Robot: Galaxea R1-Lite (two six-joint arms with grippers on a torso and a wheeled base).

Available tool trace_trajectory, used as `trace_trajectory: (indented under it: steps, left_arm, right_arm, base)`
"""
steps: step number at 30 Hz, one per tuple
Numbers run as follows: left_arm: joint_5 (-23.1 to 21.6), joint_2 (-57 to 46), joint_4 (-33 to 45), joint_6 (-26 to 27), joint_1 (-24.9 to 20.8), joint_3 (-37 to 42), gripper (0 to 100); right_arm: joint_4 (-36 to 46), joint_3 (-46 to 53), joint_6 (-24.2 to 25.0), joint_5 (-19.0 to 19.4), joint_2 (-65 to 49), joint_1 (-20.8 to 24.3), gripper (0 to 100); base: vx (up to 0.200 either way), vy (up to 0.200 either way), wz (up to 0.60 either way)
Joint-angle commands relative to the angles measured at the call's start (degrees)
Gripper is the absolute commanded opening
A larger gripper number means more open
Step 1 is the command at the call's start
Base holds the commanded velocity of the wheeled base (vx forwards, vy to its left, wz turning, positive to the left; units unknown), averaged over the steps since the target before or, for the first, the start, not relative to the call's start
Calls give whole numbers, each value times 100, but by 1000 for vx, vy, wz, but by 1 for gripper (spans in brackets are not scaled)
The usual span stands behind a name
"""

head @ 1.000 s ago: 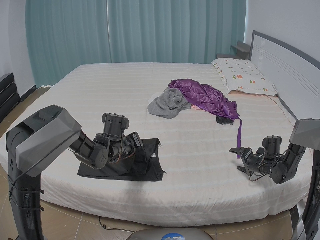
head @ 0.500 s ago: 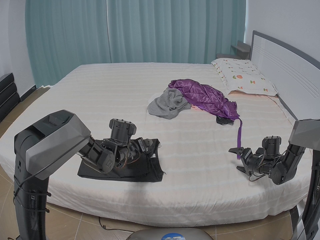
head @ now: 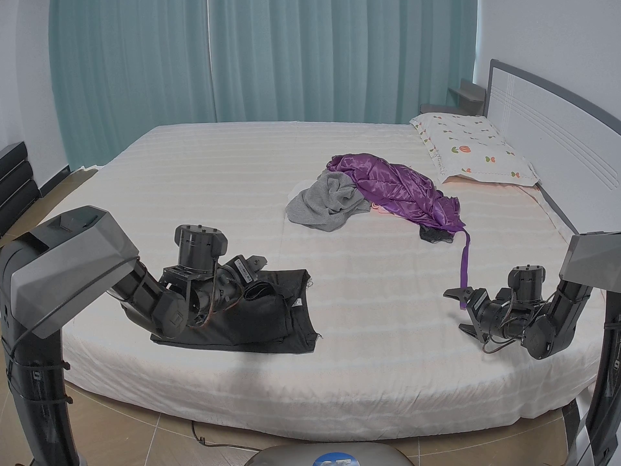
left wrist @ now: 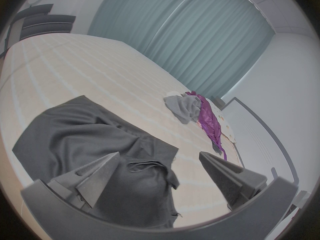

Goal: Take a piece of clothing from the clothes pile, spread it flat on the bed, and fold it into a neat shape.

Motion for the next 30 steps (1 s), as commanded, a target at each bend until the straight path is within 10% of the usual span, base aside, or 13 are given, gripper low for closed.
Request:
trace_trajectory:
  steps: [1, 7, 30]
  left_arm:
    - [2, -110, -51, -73, 324, 332, 100]
    - [-7, -49, -297, -934, 562, 490, 100]
    - [-939, 171, -350, -1452, 948, 780, 100]
  right_arm:
    - [-2, -1, 2, -3, 12, 14, 100]
    - [-72, 52, -7, -3, 12, 23, 100]
    - [-81, 61, -7, 5, 12, 23, 100]
  base:
    - [0, 0, 0]
    - [0, 0, 0]
    - [0, 200, 0]
